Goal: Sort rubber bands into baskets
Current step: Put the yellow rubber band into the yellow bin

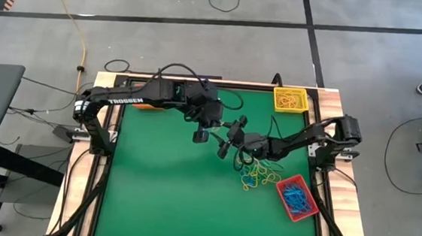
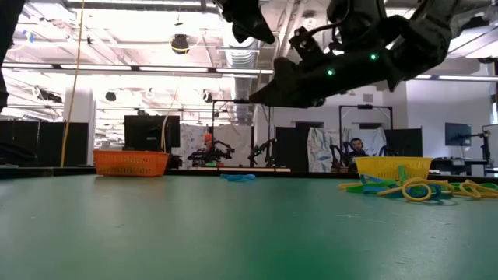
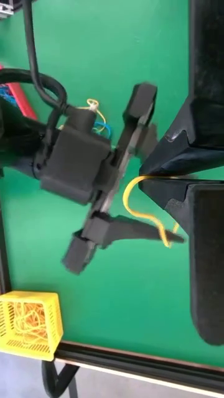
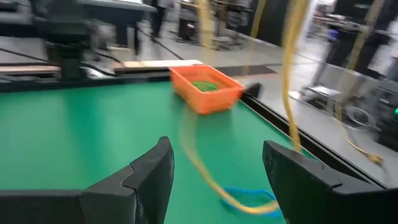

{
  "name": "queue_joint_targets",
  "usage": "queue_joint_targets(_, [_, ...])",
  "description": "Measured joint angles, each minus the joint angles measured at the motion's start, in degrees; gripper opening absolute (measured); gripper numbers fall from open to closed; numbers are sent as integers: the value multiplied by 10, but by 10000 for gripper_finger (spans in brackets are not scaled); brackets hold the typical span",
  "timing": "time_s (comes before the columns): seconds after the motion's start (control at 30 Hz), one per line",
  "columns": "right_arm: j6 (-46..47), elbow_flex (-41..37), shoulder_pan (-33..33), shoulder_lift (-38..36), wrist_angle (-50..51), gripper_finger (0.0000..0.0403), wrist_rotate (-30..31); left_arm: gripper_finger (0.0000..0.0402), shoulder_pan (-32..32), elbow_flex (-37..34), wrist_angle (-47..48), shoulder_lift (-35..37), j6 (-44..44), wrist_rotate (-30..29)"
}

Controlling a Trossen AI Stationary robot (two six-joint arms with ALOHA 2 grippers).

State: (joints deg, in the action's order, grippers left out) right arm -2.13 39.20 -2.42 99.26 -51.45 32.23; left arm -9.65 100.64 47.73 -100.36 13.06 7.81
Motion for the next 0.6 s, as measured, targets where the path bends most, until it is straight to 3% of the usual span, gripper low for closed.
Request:
queue_joint_targets(0.17, [-14,21,-3,2,-2,271,-62,0,1,0,-15,0,0,0])
queue_joint_targets(0.33, [-23,28,-19,2,1,251,-51,0,0,0,-15,0,2,-7])
queue_joint_targets(0.43, [-25,28,-26,2,4,206,-49,0,0,0,-10,0,2,-7])
queue_joint_targets(0.6, [-25,28,-28,2,5,82,-50,0,0,0,-14,0,2,-7])
